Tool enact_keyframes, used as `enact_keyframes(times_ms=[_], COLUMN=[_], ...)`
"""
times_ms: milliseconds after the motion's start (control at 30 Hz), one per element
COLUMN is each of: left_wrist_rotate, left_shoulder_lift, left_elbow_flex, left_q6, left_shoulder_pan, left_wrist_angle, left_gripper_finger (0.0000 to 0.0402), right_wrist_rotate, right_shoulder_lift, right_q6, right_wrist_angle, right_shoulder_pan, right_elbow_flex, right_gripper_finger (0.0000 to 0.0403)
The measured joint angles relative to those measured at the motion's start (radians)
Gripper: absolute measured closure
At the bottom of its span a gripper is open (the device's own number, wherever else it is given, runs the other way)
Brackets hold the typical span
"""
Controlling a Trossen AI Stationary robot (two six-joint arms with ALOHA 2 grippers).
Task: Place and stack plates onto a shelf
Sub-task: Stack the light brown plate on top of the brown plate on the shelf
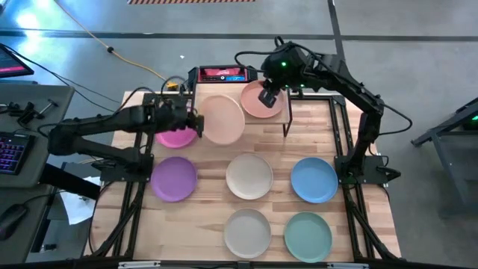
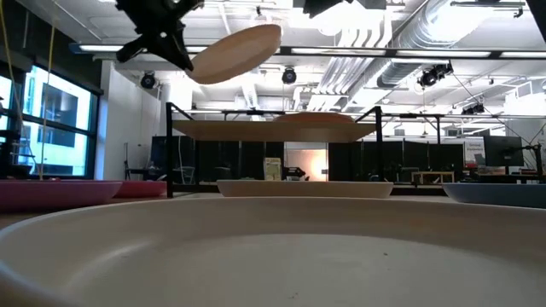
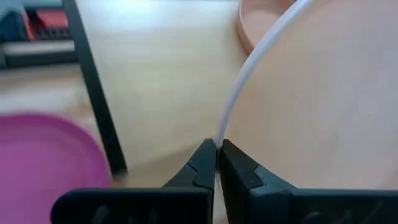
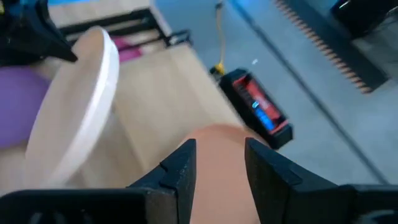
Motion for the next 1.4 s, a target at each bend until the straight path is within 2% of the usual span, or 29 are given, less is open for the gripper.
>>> enact_keyframes(times_ms=[233,567,900,1200,1400], left_wrist_rotate=[0.007,0.030,0.034,0.034,0.054], left_shoulder_lift=[0.093,0.202,0.225,0.216,0.216], left_elbow_flex=[0.121,0.210,0.213,0.213,0.213], left_q6=[0.218,0.454,0.612,0.683,0.702], left_shoulder_pan=[0.124,0.236,0.255,0.254,0.254], left_wrist_angle=[0.023,0.031,0.117,0.134,0.160], left_gripper_finger=[0.0401,0.0401,0.0401,0.0401,0.0401], right_wrist_rotate=[0.029,0.236,0.441,0.596,0.559], right_shoulder_lift=[0.047,0.082,0.168,0.212,0.218], right_q6=[0.000,-0.004,-0.007,0.001,0.024], right_wrist_angle=[0.068,0.114,0.131,0.153,0.173], right_shoulder_pan=[0.013,0.093,0.160,0.195,0.196], right_elbow_flex=[0.000,0.001,0.001,0.000,0.000], right_gripper_finger=[0.0290,0.0290,0.0290,0.0290,0.0290])
